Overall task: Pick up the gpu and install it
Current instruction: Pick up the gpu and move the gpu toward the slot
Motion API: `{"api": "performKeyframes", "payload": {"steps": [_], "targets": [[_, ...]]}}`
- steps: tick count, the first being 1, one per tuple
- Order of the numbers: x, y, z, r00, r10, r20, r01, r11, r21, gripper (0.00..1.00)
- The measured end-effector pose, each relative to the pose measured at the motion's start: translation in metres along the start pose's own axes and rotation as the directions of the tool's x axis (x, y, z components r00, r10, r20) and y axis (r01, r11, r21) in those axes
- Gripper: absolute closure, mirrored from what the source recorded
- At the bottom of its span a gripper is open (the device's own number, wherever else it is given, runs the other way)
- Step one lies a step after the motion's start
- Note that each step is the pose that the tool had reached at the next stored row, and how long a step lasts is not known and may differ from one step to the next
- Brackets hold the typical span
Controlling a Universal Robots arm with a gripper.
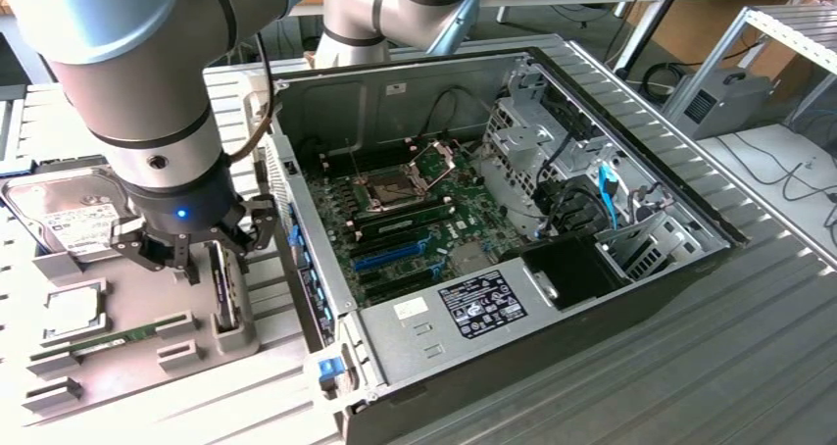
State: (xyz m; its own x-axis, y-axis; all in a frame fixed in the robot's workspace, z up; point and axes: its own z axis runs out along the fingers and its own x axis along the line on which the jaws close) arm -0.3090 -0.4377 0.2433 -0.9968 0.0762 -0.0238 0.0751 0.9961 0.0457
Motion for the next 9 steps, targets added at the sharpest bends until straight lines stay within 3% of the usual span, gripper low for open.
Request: {"api": "performKeyframes", "payload": {"steps": [9], "targets": [[-0.0014, 0.0001, 0.0003, 1.0, 0.0, -0.001, 0.0, 1.0, -0.0001, 0.46]]}}
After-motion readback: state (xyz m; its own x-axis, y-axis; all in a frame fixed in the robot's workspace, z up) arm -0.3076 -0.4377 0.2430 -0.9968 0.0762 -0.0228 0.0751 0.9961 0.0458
